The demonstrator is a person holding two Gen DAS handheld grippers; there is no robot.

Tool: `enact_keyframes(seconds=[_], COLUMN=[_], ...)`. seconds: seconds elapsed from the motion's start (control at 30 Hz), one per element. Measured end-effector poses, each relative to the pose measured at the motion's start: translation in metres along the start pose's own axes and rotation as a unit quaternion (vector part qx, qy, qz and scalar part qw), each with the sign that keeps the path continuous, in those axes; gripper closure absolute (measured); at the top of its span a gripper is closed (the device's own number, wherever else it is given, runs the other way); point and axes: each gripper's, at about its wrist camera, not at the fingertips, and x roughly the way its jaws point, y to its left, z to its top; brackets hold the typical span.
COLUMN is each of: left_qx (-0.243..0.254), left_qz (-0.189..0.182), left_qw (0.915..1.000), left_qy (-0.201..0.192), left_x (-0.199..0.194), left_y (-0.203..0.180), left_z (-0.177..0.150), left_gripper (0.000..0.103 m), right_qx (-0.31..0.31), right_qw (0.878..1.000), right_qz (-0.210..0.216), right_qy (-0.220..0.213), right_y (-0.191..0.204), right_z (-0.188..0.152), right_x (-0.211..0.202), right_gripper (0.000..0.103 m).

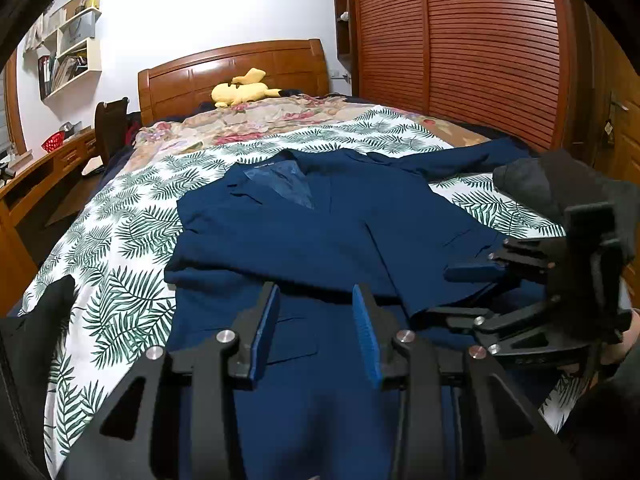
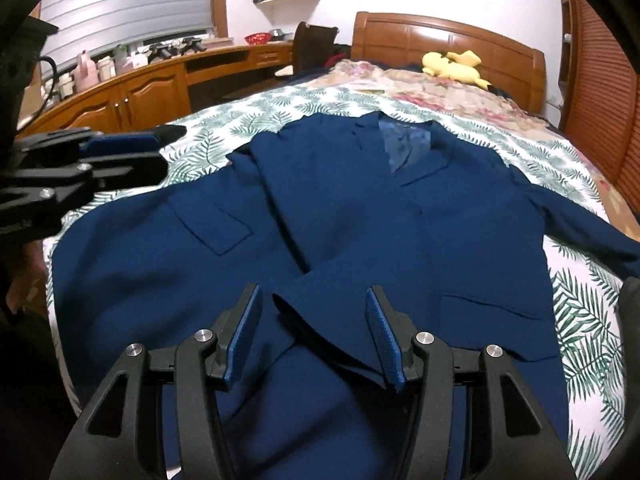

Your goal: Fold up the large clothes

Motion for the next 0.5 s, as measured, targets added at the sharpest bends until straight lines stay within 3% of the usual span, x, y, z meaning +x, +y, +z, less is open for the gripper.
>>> enact_keyframes(seconds=[0.13, 0.23, 0.3, 0.37, 0.5], left_qx=[0.002, 0.003, 0.003, 0.005, 0.006], left_qz=[0.0, 0.001, 0.002, 0.003, 0.006], left_qw=[1.0, 1.0, 1.0, 1.0, 0.9999], left_qy=[0.002, 0.003, 0.005, 0.007, 0.007], left_x=[0.0, 0.001, 0.003, 0.005, 0.008], left_y=[-0.001, -0.003, -0.004, -0.005, -0.009], left_z=[-0.001, -0.001, -0.001, -0.001, -0.002], left_gripper=[0.066, 0.066, 0.066, 0.066, 0.066], right_qx=[-0.007, -0.021, -0.026, -0.03, -0.002], right_qw=[0.999, 0.999, 0.998, 0.998, 1.0], right_qz=[-0.002, -0.013, -0.024, -0.026, -0.016], right_qy=[0.04, 0.044, 0.046, 0.047, 0.023], right_y=[0.001, 0.005, 0.006, 0.003, -0.01], right_z=[-0.008, -0.008, -0.009, -0.01, -0.009], right_x=[0.019, 0.022, 0.023, 0.024, 0.01], right_gripper=[0.048, 0.049, 0.064, 0.092, 0.098])
